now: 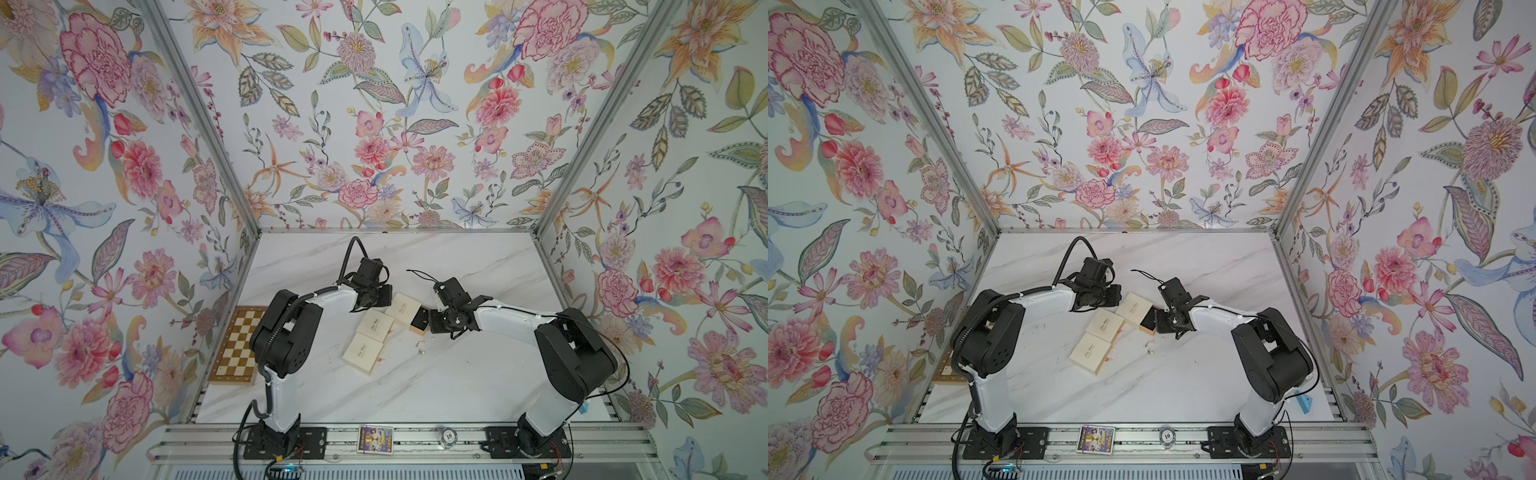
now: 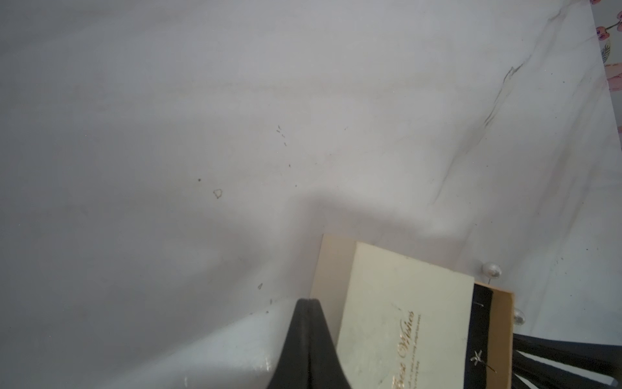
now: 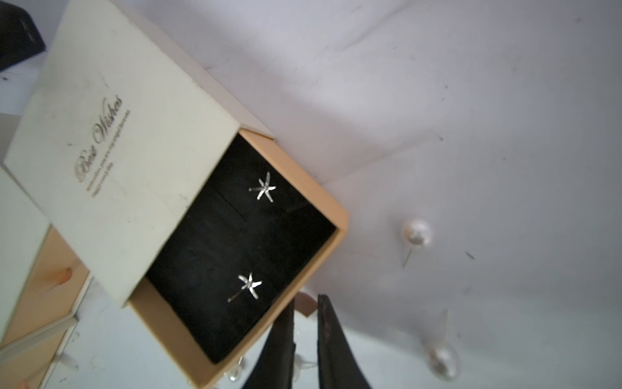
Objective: Take out the earrings from the drawer-style jewelry box
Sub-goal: Close the drawer of the jewelry box.
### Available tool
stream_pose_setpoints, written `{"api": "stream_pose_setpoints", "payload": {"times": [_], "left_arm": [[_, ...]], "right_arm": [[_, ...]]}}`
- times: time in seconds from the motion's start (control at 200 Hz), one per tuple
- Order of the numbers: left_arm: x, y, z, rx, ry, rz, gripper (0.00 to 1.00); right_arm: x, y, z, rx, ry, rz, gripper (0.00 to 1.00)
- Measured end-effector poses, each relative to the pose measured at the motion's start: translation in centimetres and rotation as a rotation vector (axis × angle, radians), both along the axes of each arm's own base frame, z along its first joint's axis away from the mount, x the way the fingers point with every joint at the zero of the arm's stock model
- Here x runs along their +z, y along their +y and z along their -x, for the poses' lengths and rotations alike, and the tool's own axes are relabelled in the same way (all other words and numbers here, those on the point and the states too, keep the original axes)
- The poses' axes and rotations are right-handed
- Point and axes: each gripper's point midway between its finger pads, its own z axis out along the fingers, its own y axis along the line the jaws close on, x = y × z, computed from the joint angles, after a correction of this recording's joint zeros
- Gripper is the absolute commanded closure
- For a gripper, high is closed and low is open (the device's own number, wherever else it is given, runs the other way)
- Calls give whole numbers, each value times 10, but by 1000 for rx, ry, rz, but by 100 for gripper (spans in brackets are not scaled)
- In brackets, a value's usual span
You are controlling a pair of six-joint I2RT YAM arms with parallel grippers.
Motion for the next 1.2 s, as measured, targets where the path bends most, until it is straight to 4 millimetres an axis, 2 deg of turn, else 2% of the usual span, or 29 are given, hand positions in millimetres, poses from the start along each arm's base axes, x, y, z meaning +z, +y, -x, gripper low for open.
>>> {"api": "stream_pose_setpoints", "payload": {"times": [0.215,0.58,1.021,1.196], "left_arm": [[-5,-3,1,-6,5,-2,100],[-6,-6,1,-5,2,4,100],[-9,-18,10,-34,10,1,100],[-9,-18,10,-33,9,-1,100]], "right_arm": [[3,5,-5,7,-6,-8,84],[-8,11,-8,21,16,3,84],[1,33,-23,52,-13,-25,84],[-3,34,-22,55,-5,-19,84]]}}
